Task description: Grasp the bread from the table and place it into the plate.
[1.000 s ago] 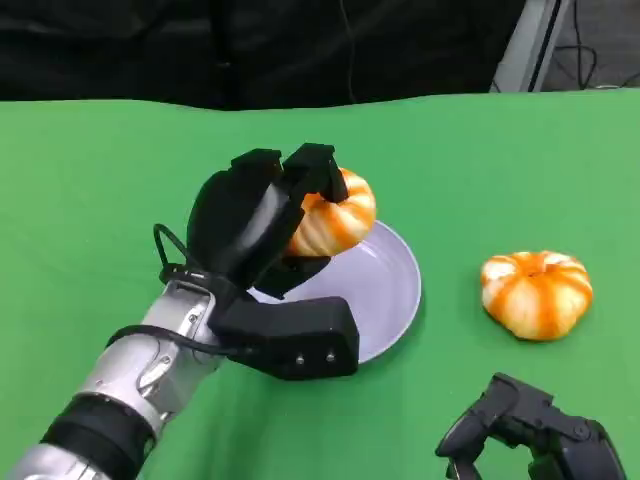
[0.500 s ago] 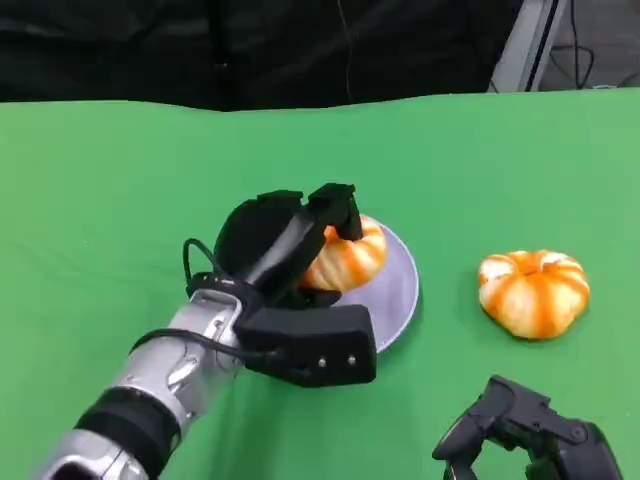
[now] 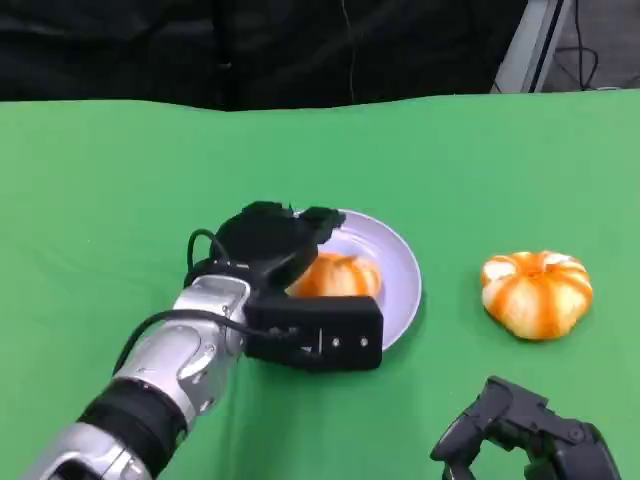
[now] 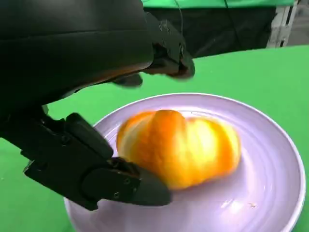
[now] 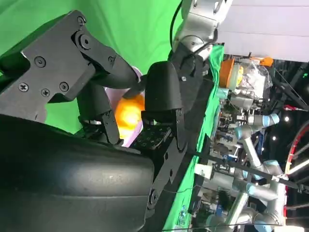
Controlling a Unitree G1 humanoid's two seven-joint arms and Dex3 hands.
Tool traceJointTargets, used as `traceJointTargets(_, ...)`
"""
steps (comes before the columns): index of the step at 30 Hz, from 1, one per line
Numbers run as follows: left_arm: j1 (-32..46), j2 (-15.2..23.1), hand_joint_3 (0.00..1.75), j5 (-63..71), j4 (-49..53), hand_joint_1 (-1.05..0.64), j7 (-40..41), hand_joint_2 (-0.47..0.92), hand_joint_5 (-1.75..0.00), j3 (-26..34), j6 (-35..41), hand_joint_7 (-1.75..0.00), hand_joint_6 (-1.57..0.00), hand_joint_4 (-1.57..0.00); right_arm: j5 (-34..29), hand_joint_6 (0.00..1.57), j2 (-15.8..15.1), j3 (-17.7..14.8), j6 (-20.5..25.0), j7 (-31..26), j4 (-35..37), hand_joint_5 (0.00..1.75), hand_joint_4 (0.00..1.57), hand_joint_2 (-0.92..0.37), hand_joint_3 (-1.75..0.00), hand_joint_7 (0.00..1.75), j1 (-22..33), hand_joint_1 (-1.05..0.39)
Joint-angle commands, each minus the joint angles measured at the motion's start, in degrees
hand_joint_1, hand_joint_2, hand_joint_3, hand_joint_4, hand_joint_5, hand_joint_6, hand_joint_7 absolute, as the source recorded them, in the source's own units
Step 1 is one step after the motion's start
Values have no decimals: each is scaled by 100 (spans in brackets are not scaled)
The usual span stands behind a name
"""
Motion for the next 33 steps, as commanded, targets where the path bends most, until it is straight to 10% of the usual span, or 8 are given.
traceJointTargets(1,185,247,54,-248,-455,-100,-360,92,0,145,-5,0,0,0,19,77,-22,-28,-50,-24,-21,161,70,-37,-124,134,4,-11)
traceJointTargets(12,1061,855,58,-1197,-2414,-98,-1207,92,0,845,-223,0,0,0,10,76,-13,-20,-21,-32,-34,162,70,-37,-125,135,-2,-10)
traceJointTargets(20,2358,889,42,-2567,-4107,-73,-1391,92,-18,1905,-394,-9,-22,-30,8,76,-11,-10,-40,-36,-12,162,69,-38,-124,135,-23,-10)
traceJointTargets(28,3613,376,22,-3686,-4996,-50,-1131,92,-50,2626,-814,-11,-54,-51,15,75,11,21,35,-36,-74,163,69,-37,-126,136,8,-10)
traceJointTargets(33,4940,-1,44,-4715,-5579,-15,-1056,84,-109,3155,-1625,-62,-86,-71,-44,75,8,31,74,-60,-175,162,68,-37,-126,136,76,-12)
